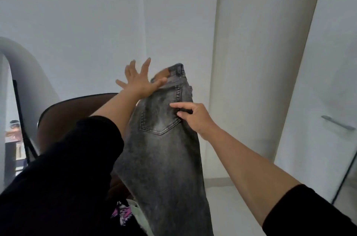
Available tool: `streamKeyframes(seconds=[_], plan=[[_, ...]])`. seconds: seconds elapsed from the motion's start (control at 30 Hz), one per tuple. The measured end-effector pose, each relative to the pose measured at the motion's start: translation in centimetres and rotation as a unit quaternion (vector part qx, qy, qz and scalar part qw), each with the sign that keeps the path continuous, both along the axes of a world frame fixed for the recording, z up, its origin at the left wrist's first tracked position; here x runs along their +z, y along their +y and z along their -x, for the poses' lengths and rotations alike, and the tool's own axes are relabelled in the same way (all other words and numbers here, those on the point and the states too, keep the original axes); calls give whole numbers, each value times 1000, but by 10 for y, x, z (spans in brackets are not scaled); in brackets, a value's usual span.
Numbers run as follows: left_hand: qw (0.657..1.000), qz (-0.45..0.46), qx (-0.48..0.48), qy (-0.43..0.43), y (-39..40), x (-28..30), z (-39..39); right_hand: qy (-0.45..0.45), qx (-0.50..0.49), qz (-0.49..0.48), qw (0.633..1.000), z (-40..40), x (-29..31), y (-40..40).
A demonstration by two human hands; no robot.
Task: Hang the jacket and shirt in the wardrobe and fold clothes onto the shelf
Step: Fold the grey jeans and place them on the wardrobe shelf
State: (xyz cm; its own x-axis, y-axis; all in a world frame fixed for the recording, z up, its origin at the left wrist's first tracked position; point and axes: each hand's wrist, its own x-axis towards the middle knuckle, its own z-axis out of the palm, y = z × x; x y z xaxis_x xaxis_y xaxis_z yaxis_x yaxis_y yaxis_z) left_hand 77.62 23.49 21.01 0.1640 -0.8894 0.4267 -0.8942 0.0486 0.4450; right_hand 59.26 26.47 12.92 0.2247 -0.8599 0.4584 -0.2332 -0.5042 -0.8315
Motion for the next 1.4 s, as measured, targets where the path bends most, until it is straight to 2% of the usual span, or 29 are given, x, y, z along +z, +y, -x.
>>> streamKeyframes(seconds=[0.1, 0.17, 0.23, 0.3, 0.4, 0.47, 0.5, 0.57, 0.63, 0.7, 0.77, 0.8, 0.83, 0.9, 0.97, 1.0, 1.07, 1.17, 1.3, 1.4], plan=[[984, -131, 45, 108, 5, -44, -18, -44, -33, 0, 998, -3, 20, -10], [940, -235, 25, 246, 6, -73, -30, -67, -72, -14, 995, 3, 25, -23], [885, -318, 12, 340, 6, -95, -35, -66, -82, -26, 994, 7, 24, -31], [852, -365, 4, 375, 12, -102, -32, -41, -80, -28, 996, 7, 21, -36], [842, -403, 19, 358, 24, -97, -27, -27, -90, -25, 995, 9, 23, -36], [811, -412, -41, 414, 28, -94, -38, -42, -116, -30, 992, 17, 24, -40], [790, -402, -87, 455, 28, -93, -44, -55, -132, -40, 989, 21, 23, -42], [791, -327, -161, 491, 29, -93, -54, -103, -159, -74, 979, 28, 24, -45], [798, -171, -183, 548, 25, -96, -57, -155, -179, -109, 965, 33, 29, -47], [778, -47, -182, 599, 23, -98, -52, -196, -180, -139, 954, 33, 36, -47], [756, -31, -199, 622, 21, -104, -45, -221, -174, -161, 946, 30, 43, -45], [759, -52, -206, 616, 20, -107, -41, -231, -173, -165, 943, 29, 45, -45], [779, -79, -205, 588, 22, -109, -35, -241, -175, -165, 940, 27, 45, -45], [840, -96, -184, 500, 26, -109, -24, -267, -179, -166, 932, 25, 47, -42], [888, -27, -140, 438, 28, -102, -14, -315, -113, -168, 927, 25, 50, -37], [899, 15, -132, 418, 29, -96, -9, -321, -62, -166, 931, 28, 51, -34], [902, 86, -132, 402, 32, -79, 5, -252, -6, -150, 956, 38, 50, -28], [877, 164, -133, 432, 37, -51, 36, -181, -14, -164, 969, 52, 31, -22], [838, 178, -126, 500, 42, -28, 79, -137, -52, -172, 974, 53, -9, -4], [859, 179, -109, 467, 40, -23, 90, -151, -16, -202, 968, 41, -32, 15]])
